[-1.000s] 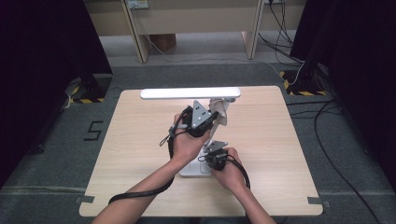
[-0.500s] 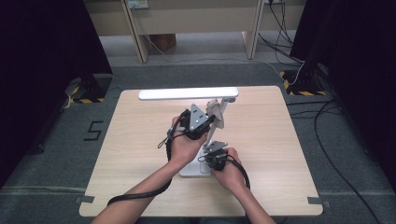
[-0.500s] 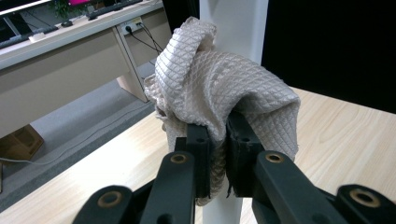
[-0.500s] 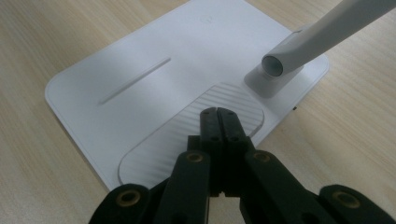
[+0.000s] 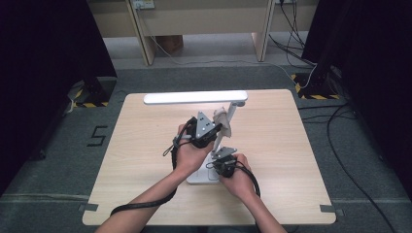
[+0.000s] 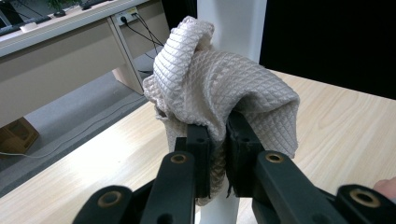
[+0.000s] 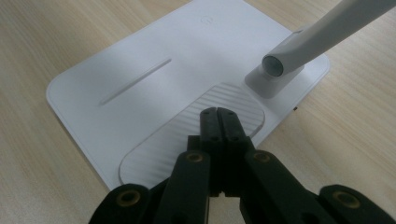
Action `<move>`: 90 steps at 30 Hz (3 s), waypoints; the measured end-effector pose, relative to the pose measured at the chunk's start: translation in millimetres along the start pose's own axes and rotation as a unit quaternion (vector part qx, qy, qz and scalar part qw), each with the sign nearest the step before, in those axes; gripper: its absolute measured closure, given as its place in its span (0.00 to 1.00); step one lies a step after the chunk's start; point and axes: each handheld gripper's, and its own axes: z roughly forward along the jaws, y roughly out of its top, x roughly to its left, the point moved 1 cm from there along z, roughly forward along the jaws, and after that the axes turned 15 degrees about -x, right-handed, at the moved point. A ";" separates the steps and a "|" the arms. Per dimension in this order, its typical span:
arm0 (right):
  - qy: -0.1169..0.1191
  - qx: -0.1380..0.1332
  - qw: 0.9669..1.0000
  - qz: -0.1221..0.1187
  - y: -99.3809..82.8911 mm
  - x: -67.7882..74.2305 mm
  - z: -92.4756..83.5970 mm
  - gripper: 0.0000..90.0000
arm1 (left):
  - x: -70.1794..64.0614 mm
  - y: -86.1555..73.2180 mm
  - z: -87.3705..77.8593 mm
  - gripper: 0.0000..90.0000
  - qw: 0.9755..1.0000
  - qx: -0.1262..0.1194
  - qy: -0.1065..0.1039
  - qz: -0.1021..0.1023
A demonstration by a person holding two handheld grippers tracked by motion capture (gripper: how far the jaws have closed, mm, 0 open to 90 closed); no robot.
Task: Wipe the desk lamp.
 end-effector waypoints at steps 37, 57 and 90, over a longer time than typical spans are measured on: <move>0.001 -0.002 1.000 0.001 -0.3 1.0 -0.2 1.00 | -1.3 -35.1 -1.3 0.90 1.000 0.020 -0.012 -0.006; 0.000 -0.005 1.000 0.002 -1.2 0.8 -0.5 1.00 | -0.9 -52.1 -0.1 0.90 0.999 0.037 -0.014 -0.010; 0.006 -0.004 1.000 0.004 -0.2 1.1 0.1 1.00 | 2.7 -98.1 8.0 0.90 0.993 0.107 -0.026 -0.042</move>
